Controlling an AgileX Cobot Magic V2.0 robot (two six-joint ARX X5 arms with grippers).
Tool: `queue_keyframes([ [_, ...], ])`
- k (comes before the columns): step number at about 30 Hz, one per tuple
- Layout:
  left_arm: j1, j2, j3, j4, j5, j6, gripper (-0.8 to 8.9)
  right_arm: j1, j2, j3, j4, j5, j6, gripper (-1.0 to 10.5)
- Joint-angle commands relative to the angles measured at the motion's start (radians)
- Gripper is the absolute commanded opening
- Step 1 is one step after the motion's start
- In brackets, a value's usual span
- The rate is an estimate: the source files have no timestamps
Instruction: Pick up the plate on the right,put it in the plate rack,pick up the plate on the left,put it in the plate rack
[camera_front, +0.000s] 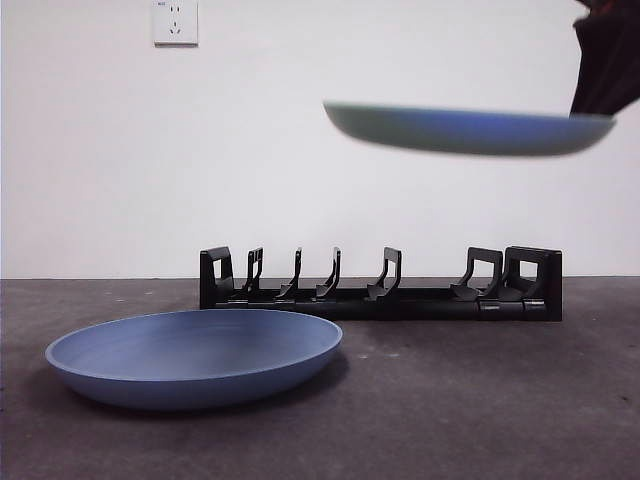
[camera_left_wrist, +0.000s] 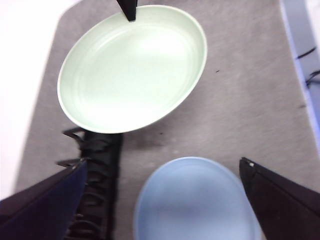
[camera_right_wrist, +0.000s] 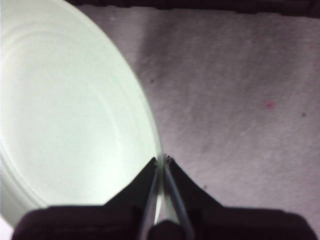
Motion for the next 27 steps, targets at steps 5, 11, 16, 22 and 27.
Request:
queue_keyframes([
  [5, -0.107, 0.082, 0.0, 0.046, -0.162, 0.194, 6.28, 0.086, -0.007, 0.055, -0.04, -0.039, -0.002, -0.1],
  [11, -0.171, 0.153, 0.0, 0.074, -0.288, 0.238, 6.14, 0.177, -0.007, 0.062, -0.035, -0.038, 0.002, -0.1],
  [16, -0.187, 0.179, 0.0, 0.087, -0.325, 0.237, 4.08, 0.195, -0.007, 0.062, -0.032, -0.029, 0.008, -0.1],
  [22, -0.192, 0.179, 0.0, 0.083, -0.325, 0.237, 1.64, 0.195, -0.007, 0.062, -0.026, -0.025, 0.021, -0.1],
  [27, -0.192, 0.179, 0.0, 0.082, -0.324, 0.236, 0.78, 0.195, -0.007, 0.062, -0.013, -0.026, 0.024, -0.1],
])
